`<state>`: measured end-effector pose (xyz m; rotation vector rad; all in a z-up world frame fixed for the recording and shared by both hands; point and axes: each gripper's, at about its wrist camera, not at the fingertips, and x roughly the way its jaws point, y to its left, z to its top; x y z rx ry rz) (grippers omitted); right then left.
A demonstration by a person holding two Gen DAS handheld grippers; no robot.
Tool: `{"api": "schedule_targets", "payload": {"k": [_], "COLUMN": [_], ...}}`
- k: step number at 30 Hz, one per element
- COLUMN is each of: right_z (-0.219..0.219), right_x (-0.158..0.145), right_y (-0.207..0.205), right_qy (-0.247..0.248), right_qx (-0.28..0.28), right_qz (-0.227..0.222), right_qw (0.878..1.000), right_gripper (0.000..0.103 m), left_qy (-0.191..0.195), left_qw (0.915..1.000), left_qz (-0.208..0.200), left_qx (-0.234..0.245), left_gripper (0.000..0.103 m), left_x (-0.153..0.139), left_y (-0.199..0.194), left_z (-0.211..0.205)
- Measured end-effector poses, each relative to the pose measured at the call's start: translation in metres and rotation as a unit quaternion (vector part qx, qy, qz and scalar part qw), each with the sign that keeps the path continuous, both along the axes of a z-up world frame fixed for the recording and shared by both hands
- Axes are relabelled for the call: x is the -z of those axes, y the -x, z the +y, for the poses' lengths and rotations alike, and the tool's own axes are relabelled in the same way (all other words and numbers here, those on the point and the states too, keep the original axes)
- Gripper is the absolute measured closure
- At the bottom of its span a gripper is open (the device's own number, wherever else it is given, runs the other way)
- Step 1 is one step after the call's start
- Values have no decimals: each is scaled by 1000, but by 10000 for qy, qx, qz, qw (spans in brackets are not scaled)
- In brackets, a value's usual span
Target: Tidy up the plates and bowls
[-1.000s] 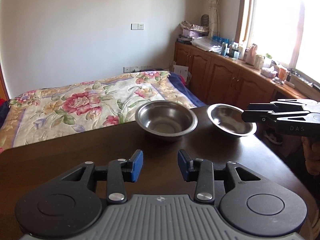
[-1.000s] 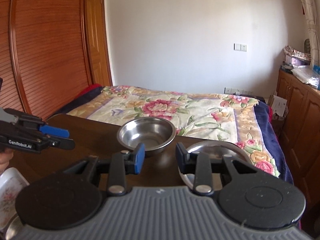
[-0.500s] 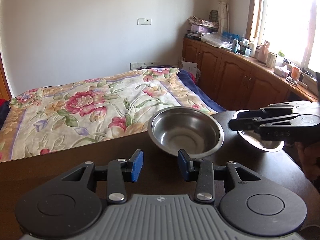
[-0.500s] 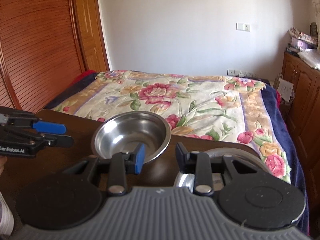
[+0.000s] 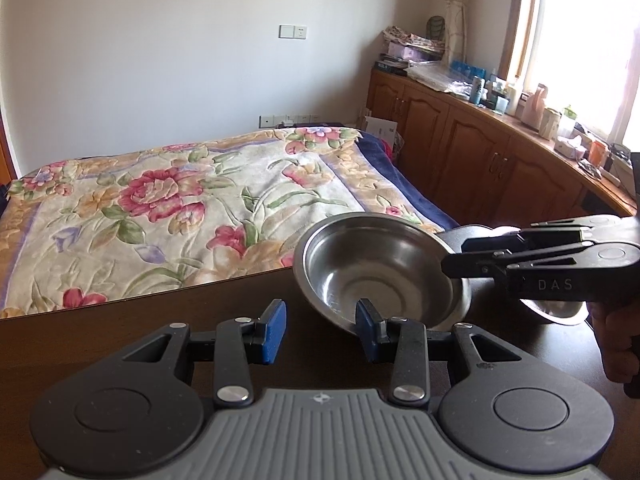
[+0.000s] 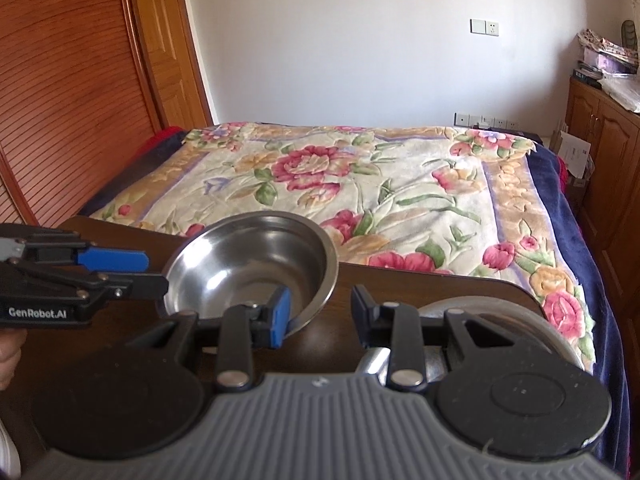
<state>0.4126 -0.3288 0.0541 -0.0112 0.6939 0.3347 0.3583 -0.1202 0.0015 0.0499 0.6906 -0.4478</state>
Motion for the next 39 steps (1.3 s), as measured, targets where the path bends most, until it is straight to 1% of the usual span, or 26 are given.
{"api": "schedule_targets", "payload": {"k": [3, 6, 11, 15, 18, 23, 33, 36, 38, 39], "right_z": [1, 4, 4, 4, 4, 0, -3, -6, -9, -10], "right_x": [2, 4, 6, 7, 6, 3, -23, -30, -33, -34], "right_y": [-4, -7, -9, -9, -7, 1, 34, 43, 51, 55], "right_qy": [-1, 77, -1, -61, -67, -160, -214, -233, -248, -259], "right_qx": [-14, -57, -69, -70, -46, -45, -69, -30, 3, 14], "right_qz": [68, 104, 195, 229, 235, 225, 0, -45, -62, -55], "right_qw": [10000, 9999, 9998, 9997, 9997, 9996, 9997, 9997, 9997, 9996], "right_gripper": [68, 73, 75, 78, 80, 81, 85, 86, 87, 87], "left_qy": [36, 106, 225, 260, 335, 269, 163, 96, 136, 155], "left_qw": [10000, 9999, 9995, 9992, 9988, 9989, 9993, 9992, 9990, 9989], "left_qz": [17, 84, 217, 294, 347, 293, 5, -53, -69, -76], "left_qx": [-11, 5, 85, 114, 112, 242, 347, 393, 415, 426], "left_gripper": [62, 62, 62, 70, 70, 70, 70, 75, 80, 80], "left_x": [1, 4, 9, 10, 10, 2, -29, -37, -42, -44], "left_y": [-2, -6, -11, -14, -11, 3, 41, 54, 62, 67], "left_z": [0, 0, -3, -5, -3, -3, -1, -2, 0, 1]}}
